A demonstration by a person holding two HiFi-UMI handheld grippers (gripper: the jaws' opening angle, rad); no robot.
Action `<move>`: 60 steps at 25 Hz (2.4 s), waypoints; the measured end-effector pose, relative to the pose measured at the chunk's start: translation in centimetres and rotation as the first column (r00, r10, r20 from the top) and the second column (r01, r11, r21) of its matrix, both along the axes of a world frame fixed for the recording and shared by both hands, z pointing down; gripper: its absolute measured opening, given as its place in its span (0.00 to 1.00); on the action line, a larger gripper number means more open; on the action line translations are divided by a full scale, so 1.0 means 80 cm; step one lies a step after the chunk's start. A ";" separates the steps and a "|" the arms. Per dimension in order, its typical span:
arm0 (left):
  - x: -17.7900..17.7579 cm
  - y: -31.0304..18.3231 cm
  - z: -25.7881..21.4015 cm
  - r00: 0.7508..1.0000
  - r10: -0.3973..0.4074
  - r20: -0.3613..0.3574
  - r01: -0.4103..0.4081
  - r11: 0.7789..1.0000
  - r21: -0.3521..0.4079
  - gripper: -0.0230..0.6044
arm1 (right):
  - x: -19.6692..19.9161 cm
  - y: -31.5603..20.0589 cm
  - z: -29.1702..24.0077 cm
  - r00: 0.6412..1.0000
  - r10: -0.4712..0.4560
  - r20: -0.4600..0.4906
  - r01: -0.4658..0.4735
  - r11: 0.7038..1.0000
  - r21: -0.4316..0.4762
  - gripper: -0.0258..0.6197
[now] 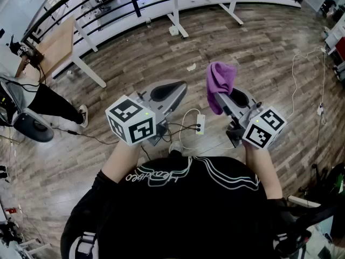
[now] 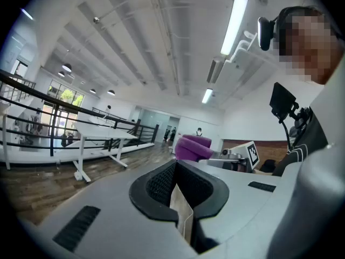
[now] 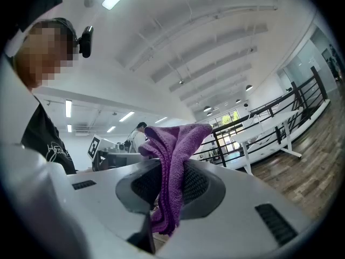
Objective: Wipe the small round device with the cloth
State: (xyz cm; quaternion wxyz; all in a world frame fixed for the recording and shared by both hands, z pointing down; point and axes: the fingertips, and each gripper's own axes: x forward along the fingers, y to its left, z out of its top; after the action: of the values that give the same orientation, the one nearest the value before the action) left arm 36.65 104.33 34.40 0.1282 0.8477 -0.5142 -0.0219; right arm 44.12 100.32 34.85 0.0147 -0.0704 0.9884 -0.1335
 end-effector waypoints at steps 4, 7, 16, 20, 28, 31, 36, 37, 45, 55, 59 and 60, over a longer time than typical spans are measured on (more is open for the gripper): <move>-0.013 -0.013 0.006 1.000 0.016 -0.001 -0.016 1.000 -0.010 0.05 | -0.014 -0.010 0.005 1.000 0.008 0.003 -0.008 1.000 0.002 0.14; -0.030 -0.030 0.006 1.000 0.012 0.001 -0.012 1.000 -0.013 0.05 | -0.028 -0.027 0.007 1.000 0.018 0.007 -0.018 1.000 -0.003 0.14; -0.106 -0.091 -0.003 0.999 0.048 -0.015 -0.049 0.999 -0.023 0.05 | -0.106 -0.082 0.000 0.999 0.033 -0.003 -0.033 0.999 -0.027 0.14; -0.155 -0.109 -0.007 0.998 0.055 -0.020 -0.056 0.998 -0.020 0.05 | -0.154 -0.096 -0.004 0.999 0.029 -0.027 -0.029 1.000 0.002 0.14; -0.248 -0.138 -0.018 0.997 0.058 -0.049 -0.058 0.998 -0.006 0.05 | -0.234 -0.129 -0.012 0.998 0.053 -0.034 -0.052 0.998 0.024 0.14; -0.263 -0.149 -0.017 0.996 0.054 -0.067 -0.055 0.999 -0.002 0.05 | -0.246 -0.143 -0.013 0.998 0.060 -0.035 -0.059 0.998 0.034 0.14; -0.300 -0.198 -0.004 0.999 0.033 -0.038 -0.033 0.999 -0.003 0.05 | -0.286 -0.198 -0.003 0.999 0.039 -0.024 -0.038 0.998 0.040 0.14; -0.310 -0.212 0.000 0.999 0.024 -0.034 -0.025 1.000 -0.008 0.05 | -0.296 -0.213 0.001 0.999 0.029 -0.024 -0.029 0.999 0.039 0.14; -0.411 -0.422 0.042 0.999 -0.035 -0.038 0.033 0.997 -0.066 0.05 | -0.397 -0.431 0.043 0.999 -0.018 -0.030 0.018 1.000 -0.008 0.14; -0.520 -0.760 0.006 0.999 -0.043 -0.004 0.042 0.996 -0.084 0.05 | -0.501 -0.769 0.000 1.000 -0.005 -0.018 0.006 1.000 0.024 0.14; -0.547 -0.831 -0.006 1.000 -0.020 -0.001 0.020 0.997 -0.071 0.05 | -0.526 -0.836 -0.017 0.999 0.022 -0.035 -0.019 0.997 0.069 0.14; -0.554 -0.847 -0.007 1.000 -0.010 0.005 0.010 0.998 -0.065 0.05 | -0.533 -0.850 -0.019 0.999 0.032 -0.035 -0.029 0.997 0.078 0.14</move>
State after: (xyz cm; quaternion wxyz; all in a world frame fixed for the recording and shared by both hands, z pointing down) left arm -7.67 36.59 33.85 0.1545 0.8405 -0.5193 -0.0040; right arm 1.51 32.33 33.31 0.0017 -0.0874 0.9918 -0.0937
